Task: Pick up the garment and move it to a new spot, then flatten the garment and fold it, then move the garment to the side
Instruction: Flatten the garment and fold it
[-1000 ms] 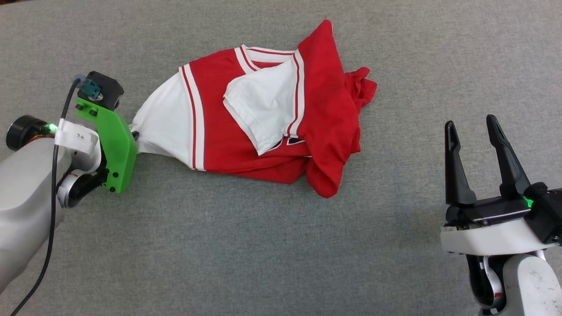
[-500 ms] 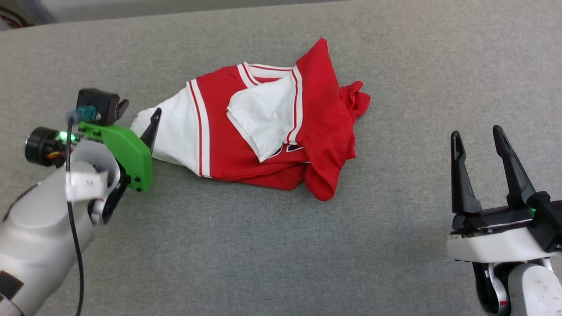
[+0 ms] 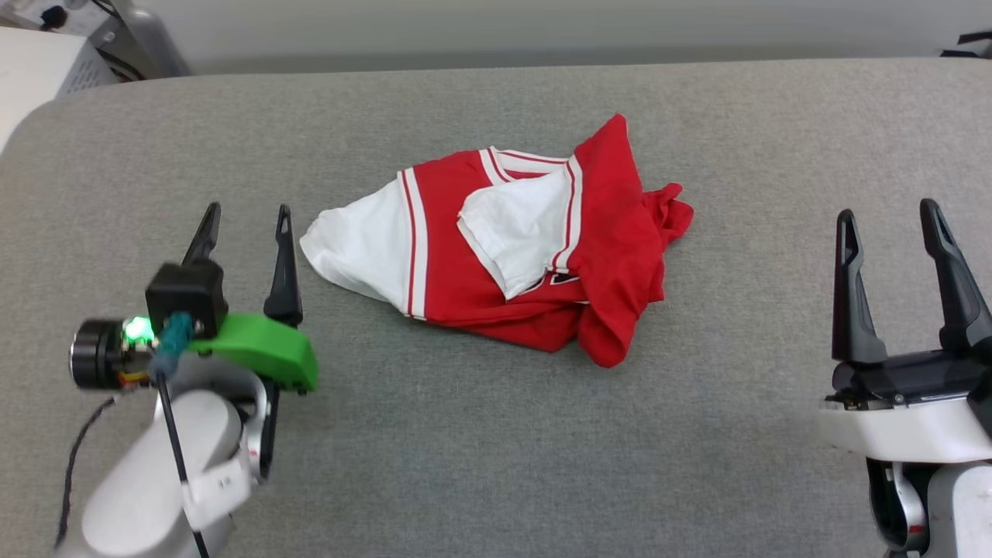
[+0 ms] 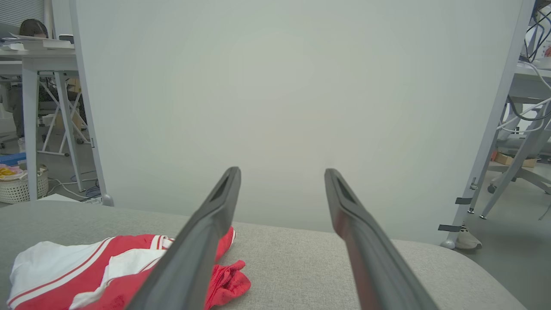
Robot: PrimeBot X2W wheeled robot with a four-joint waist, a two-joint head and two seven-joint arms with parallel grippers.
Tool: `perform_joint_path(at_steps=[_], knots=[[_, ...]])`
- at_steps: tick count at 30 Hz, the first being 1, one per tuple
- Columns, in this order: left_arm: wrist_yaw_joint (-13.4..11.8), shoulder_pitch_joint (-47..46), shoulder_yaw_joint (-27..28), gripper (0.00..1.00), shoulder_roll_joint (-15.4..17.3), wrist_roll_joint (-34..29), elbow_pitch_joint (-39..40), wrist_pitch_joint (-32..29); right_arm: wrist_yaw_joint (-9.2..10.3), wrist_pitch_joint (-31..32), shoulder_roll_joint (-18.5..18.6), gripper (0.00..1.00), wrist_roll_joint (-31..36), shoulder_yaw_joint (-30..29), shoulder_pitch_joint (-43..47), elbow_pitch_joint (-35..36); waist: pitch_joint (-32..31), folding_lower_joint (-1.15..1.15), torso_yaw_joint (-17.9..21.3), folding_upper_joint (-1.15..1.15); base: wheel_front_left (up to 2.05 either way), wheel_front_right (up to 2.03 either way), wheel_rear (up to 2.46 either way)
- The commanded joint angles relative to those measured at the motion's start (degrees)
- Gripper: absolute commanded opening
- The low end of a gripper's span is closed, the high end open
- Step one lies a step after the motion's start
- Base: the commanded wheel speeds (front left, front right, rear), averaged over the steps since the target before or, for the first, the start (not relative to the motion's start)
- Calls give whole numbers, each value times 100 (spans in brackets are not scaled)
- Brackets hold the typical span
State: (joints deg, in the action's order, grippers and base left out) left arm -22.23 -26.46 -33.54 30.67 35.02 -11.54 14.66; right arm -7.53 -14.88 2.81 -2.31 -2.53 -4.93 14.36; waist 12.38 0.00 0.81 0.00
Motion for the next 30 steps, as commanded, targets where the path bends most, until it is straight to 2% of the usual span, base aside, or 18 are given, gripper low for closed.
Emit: perform_joint_path(at_steps=[1, 3, 6, 10, 14, 16, 18, 23, 27, 30], knots=[[-66, 346, 264, 100, -170, -303, 203, 32, 4, -12, 12, 100, 71, -8, -147, 78, -111, 0, -133, 0, 0, 0, 0], [-105, 736, 646, 100, -383, -647, 459, 33, 4, -12, 110, 100, 119, 7, -319, 152, -125, 0, -190, 0, 0, 0, 0], [-27, 1180, 1044, 100, -694, -1073, 700, 33, 4, -12, 332, 100, 86, 21, -659, 158, -122, 0, -287, 0, 0, 0, 0], [225, 1525, 1424, 100, -1120, -1504, 810, 33, 4, -12, 822, 100, -36, 290, -1366, 65, -64, 0, -424, 0, 0, 0, 0], [509, 1652, 1690, 100, -1491, -1849, 804, 33, 4, -12, 1418, 100, -236, 933, -2156, -383, 22, 0, -565, 0, 0, 0, 0], [639, 1668, 1810, 100, -1647, -1996, 788, 33, 4, 3, 1738, 100, -446, 1421, -2561, -824, 63, 0, -632, 0, 0, 0, 0], [755, 1672, 1920, 100, -1796, -2128, 776, 33, 4, 331, 2082, 100, -717, 2073, -3032, -1223, 111, 0, -706, 0, 0, 0, 0], [1023, 1667, 2173, 100, -2134, -2407, 751, 33, 4, 1826, 2807, 100, -1853, 4078, -4256, -1841, 277, 0, -858, 0, 0, 0, 0], [1205, 1629, 2315, 100, -2369, -2579, 736, 33, 4, 3078, 3252, 100, -2910, 5640, -5122, -1911, 443, 0, -965, 0, 0, 0, 0], [1323, 1573, 2398, 100, -2498, -2671, 721, 33, 4, 3922, 3490, 100, -3649, 6508, -5662, -1860, 574, 0, -1053, 0, 0, 0, 0]])
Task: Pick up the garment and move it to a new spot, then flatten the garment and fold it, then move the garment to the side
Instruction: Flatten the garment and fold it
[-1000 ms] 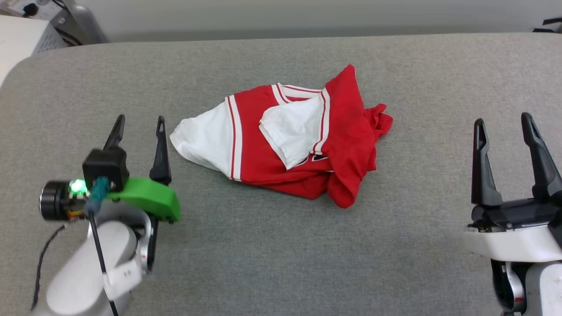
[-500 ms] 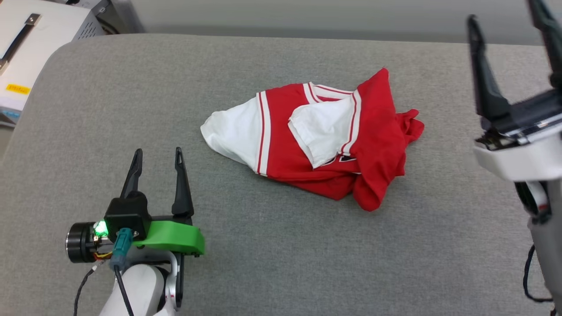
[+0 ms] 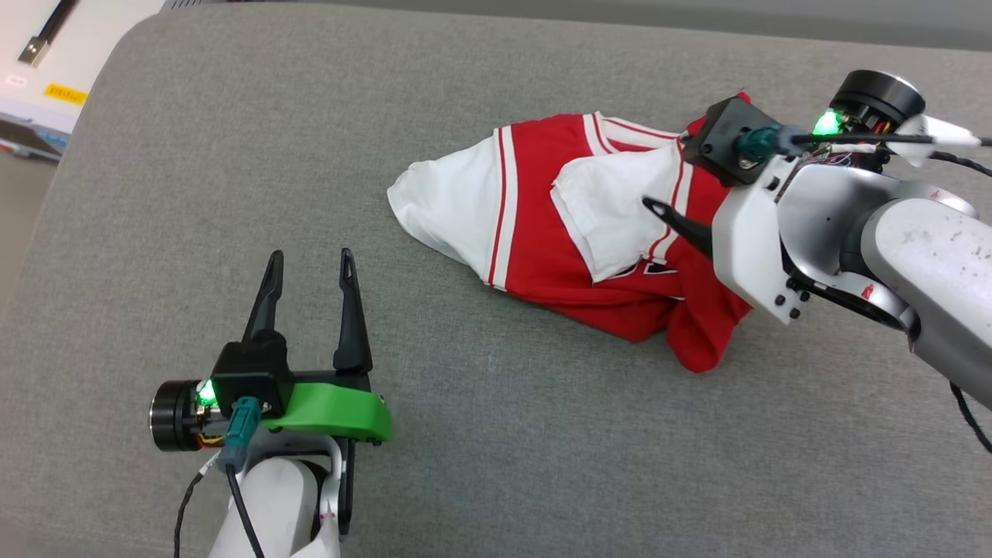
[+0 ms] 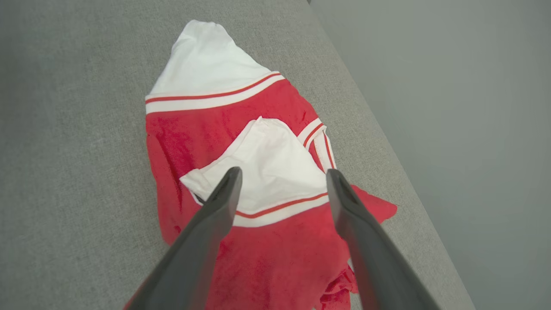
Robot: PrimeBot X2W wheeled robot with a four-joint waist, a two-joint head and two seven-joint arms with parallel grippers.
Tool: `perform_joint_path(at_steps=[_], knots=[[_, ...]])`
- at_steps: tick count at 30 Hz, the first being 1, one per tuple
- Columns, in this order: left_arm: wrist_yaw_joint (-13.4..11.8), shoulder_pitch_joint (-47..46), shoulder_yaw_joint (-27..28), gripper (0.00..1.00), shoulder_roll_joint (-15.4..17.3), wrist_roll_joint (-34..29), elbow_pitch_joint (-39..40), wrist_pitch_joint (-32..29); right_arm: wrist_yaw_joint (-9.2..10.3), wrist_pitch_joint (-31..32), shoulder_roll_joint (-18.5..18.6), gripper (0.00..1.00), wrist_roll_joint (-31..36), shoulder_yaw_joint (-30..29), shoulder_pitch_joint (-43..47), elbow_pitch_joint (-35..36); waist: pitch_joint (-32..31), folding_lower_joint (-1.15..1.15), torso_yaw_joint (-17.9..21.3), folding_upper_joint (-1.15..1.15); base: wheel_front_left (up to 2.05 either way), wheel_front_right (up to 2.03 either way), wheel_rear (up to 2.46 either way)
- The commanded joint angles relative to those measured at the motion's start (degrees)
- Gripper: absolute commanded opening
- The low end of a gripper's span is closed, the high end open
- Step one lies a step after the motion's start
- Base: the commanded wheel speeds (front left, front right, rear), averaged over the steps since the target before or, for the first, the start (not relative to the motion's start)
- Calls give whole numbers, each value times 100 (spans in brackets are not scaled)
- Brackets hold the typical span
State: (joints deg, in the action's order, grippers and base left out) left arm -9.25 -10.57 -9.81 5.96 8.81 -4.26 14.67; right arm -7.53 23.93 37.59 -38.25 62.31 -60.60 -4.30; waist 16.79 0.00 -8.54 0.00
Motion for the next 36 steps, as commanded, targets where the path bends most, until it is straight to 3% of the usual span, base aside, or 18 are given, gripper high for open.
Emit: perform_joint_path(at_steps=[1, 7, 13, 20, 22, 23, 28, 29, 30, 34, 35, 36], knots=[[64, -40, 48, 100, -69, -82, -13, 32, 4, 308, 82, 100, -286, 301, -283, 41, 180, 0, -150, 0, 0, 0, 0], [222, -209, 111, 100, -250, -178, -18, 32, 4, 1373, 236, 100, -1121, 1058, -820, -34, 546, 0, -358, 0, 0, 0, 0], [249, -365, 47, 100, -301, -151, -19, 32, 4, 2125, 229, 100, -756, 1101, -155, -133, 853, 0, -532, 0, 0, 0, 0], [172, -418, 21, 100, -306, -51, -73, 32, 4, 2035, 232, 100, -533, 1103, 253, -381, 906, 0, -475, 0, 0, 0, 0], [158, -421, 29, 100, -307, -40, -94, 32, 4, 1775, 196, 20, -477, 1103, 227, -431, 871, 0, -411, 0, 0, 0, 0], [159, -423, 34, 100, -307, -38, -110, 32, 4, 1592, 173, 0, -445, 1103, 201, -456, 838, 0, -370, 0, 0, 0, 0], [177, -364, 46, 100, -307, -64, -156, 32, 4, 407, 124, 0, -448, 1101, 26, -623, 607, 0, -192, 0, 0, 0, 0], [183, -266, 100, 100, -307, -85, -174, 33, 4, -477, 162, 0, -559, 997, 24, -724, 411, 0, -76, 0, 0, 0, 0], [184, -230, 121, 100, -308, -94, -175, 33, 4, -725, 175, 0, -600, 907, 67, -744, 358, 0, -39, 0, 0, 0, 0], [205, -38, 214, 100, -308, -117, -170, 33, 4, -1693, 238, 0, -761, 376, 479, -775, 132, 0, 151, 0, 0, 0, 0], [229, 100, 277, 100, -308, -125, -171, 33, 4, -2296, 238, 0, -947, -159, 1002, -812, -2, 0, 301, 0, 0, 0, 0], [239, 130, 285, 100, -308, -126, -170, 33, 4, -2445, 230, 0, -1007, -322, 1170, -825, -30, 0, 338, 0, 0, 0, 0]])
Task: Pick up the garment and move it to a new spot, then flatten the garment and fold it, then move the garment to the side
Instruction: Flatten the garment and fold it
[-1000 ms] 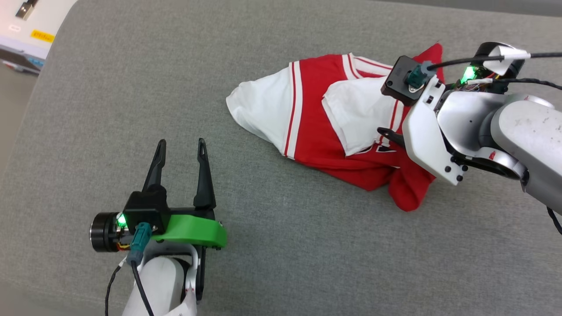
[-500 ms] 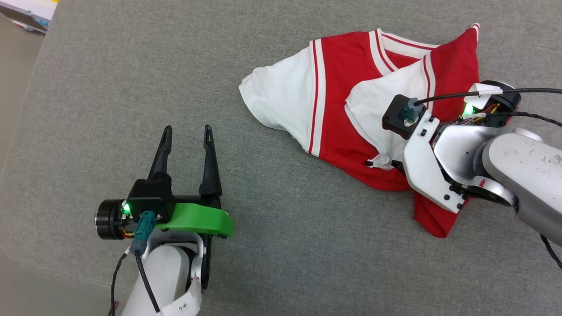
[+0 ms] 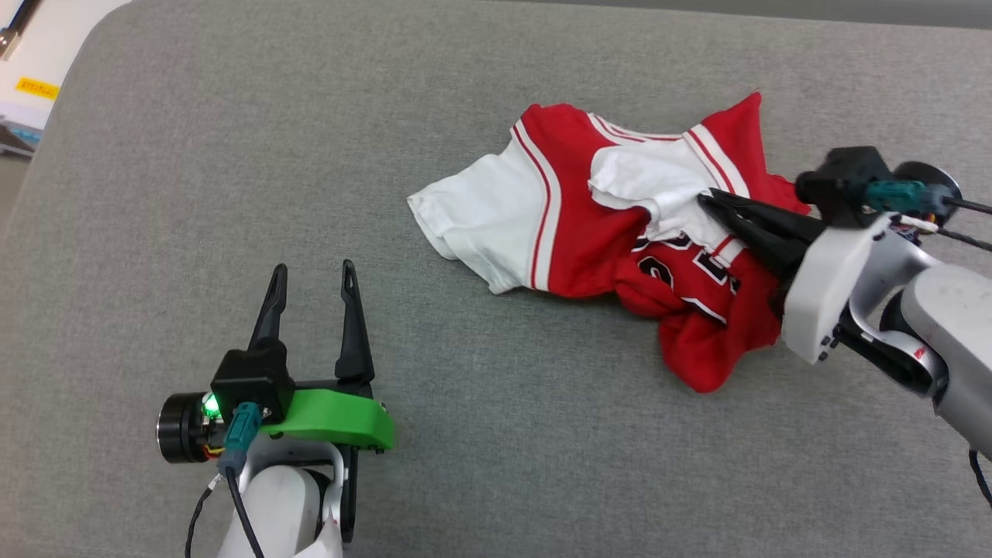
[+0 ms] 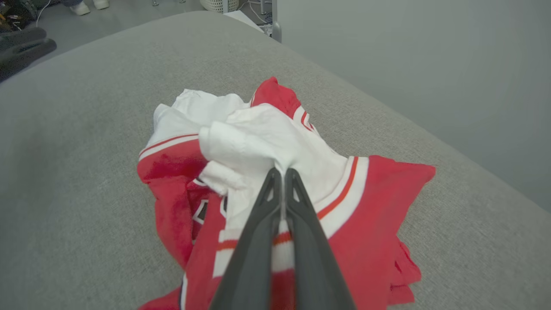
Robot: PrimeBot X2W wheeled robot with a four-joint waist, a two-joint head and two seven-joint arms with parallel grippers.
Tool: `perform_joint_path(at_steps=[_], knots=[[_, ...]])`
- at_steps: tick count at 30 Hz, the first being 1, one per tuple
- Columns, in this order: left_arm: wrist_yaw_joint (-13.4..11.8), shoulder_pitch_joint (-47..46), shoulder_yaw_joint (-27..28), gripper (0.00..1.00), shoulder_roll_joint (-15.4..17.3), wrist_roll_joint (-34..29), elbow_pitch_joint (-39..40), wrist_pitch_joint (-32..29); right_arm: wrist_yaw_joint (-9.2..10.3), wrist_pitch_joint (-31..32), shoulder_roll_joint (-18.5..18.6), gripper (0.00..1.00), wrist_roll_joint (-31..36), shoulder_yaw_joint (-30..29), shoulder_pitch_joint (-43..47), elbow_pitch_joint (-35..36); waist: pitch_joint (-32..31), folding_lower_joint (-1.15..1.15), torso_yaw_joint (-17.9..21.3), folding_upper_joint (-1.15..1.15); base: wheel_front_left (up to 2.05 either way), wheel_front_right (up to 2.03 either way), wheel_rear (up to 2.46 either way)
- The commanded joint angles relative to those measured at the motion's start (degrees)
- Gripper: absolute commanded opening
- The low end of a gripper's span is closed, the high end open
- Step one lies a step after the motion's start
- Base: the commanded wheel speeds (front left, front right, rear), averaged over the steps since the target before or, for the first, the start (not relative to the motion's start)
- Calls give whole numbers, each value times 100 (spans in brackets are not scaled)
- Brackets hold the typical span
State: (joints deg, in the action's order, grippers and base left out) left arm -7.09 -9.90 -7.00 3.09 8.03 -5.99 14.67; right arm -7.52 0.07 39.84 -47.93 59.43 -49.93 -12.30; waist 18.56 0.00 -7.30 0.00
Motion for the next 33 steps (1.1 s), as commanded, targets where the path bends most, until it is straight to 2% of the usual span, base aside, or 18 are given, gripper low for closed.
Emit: perform_joint_path(at_steps=[1, 7, 15, 19, 23, 28, 33], knots=[[33, 97, 18, 100, -21, -50, 6, 33, 3, -262, -21, 0, -120, -264, 325, -48, -244, 0, 266, 0, 0, 0, 0], [84, 256, 44, 100, -21, -81, 8, 33, 3, -1146, -229, 0, -594, -1482, 1504, -239, -420, 0, 528, 0, 0, 0, 0], [128, 379, 16, 100, -21, -75, -32, 33, 3, -1477, -509, 0, -1398, -3015, 2822, -571, -533, 0, 748, 0, 0, 0, 0], [132, 434, -21, 100, -21, -56, -53, 33, 3, -1502, -705, 0, -1586, -3995, 3375, -831, -589, 0, 791, 0, 0, 0, 0], [127, 494, -55, 100, -21, -25, -70, 33, 3, -1505, -976, 0, -1475, -5066, 3844, -1183, -621, 0, 814, 0, 0, 0, 0], [119, 536, -95, 100, -21, -9, -84, 33, 3, -1506, -1393, 0, -1214, -6281, 4129, -1976, -639, 0, 838, 0, 0, 0, 0], [120, 537, -135, 100, -21, 2, -118, 33, 3, -1506, -1719, 0, -571, -7058, 4045, -2843, -671, 0, 843, 0, 0, 0, 0]])
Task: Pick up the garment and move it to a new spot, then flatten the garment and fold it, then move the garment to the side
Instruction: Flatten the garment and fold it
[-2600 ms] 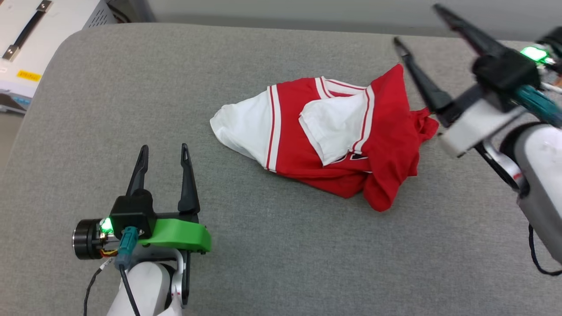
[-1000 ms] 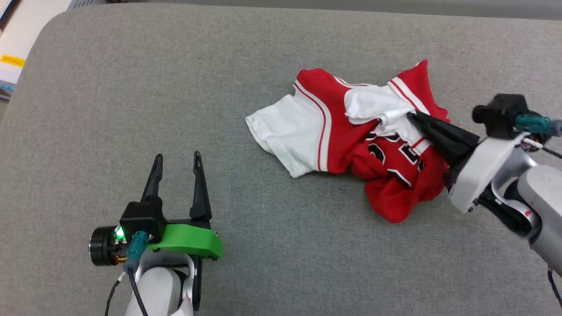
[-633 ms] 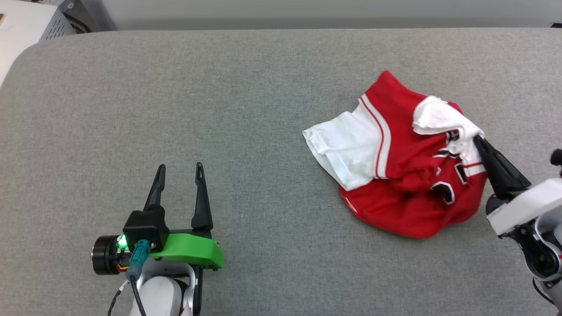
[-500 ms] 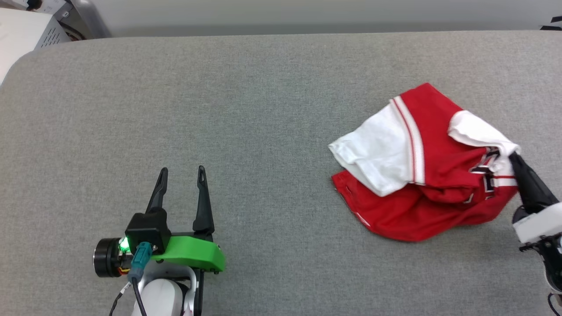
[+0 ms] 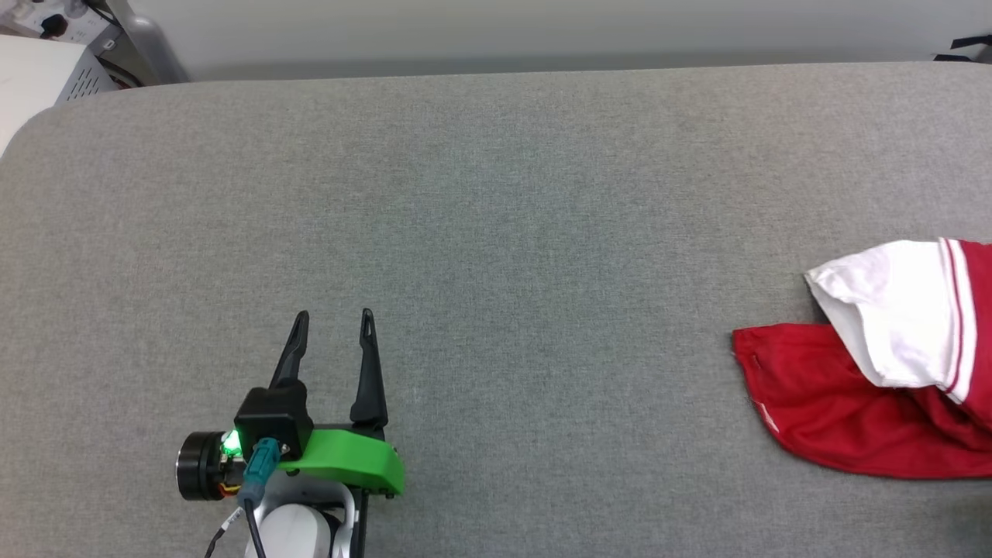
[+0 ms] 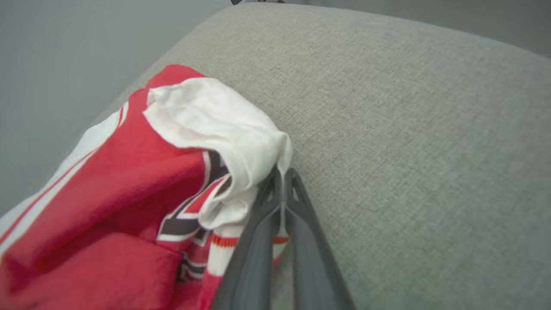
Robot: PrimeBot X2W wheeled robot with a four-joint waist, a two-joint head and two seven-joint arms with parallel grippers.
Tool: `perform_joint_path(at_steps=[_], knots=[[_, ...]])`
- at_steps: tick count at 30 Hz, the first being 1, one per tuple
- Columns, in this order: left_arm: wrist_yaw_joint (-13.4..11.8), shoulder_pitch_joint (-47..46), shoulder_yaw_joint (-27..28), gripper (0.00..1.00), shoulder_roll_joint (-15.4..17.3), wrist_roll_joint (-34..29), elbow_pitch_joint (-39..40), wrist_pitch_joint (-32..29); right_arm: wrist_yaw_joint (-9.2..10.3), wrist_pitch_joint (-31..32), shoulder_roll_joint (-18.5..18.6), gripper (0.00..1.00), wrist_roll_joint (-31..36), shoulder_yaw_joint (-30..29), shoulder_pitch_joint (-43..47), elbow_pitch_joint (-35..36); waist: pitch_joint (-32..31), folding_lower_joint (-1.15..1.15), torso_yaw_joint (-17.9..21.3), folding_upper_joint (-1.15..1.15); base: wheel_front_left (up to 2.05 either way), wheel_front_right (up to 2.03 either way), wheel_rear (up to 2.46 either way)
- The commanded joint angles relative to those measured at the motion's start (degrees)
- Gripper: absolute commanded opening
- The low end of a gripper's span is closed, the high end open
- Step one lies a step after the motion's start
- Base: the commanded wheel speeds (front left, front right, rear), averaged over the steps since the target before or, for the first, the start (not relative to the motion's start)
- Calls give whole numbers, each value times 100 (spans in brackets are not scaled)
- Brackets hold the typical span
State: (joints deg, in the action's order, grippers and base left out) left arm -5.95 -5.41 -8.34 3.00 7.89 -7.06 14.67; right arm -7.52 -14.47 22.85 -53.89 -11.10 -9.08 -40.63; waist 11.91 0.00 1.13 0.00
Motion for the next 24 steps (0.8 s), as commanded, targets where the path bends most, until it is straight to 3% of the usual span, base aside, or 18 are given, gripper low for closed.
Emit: perform_joint_path(at_steps=[1, 3, 4, 6, 10, 15, 19, 24], knots=[[2, 91, -10, 100, -13, 19, -16, 33, 3, -52, -83, 0, 154, -139, -94, -140, -15, 0, 3, 0, 0, 0, 0], [-2, 98, -23, 100, -13, 26, -22, 33, 3, -52, -176, 0, 404, -309, -179, -230, -36, 0, 13, 0, 0, 0, 0], [-6, 104, -26, 100, -13, 28, -24, 33, 3, -52, -216, 24, 508, -394, -210, -206, -48, 0, 22, 0, 0, 0, 0], [-13, 128, -31, 100, -13, 32, -27, 33, 3, -52, -245, 100, 857, -611, -228, -64, -78, 0, 43, 0, 0, 0, 0], [-16, 170, -48, 100, -13, 32, -29, 33, 3, -52, -361, 100, 1908, -1280, -157, 670, -145, 0, 67, 0, 0, 0, 0], [-8, 180, -40, 100, -13, -68, 31, 33, 3, -52, -765, 100, 3044, -1899, -48, 2153, -183, 0, 59, 0, 0, 0, 0], [14, 179, -6, 100, -13, -180, 97, 33, 3, 16, -824, 100, 3610, -1617, -62, 3198, -176, 0, 40, 0, 0, 0, 0], [38, 163, 12, 100, -13, -283, 187, 33, 3, 760, -427, 100, 3911, -716, -269, 4290, -120, 0, -1, 0, 0, 0, 0]])
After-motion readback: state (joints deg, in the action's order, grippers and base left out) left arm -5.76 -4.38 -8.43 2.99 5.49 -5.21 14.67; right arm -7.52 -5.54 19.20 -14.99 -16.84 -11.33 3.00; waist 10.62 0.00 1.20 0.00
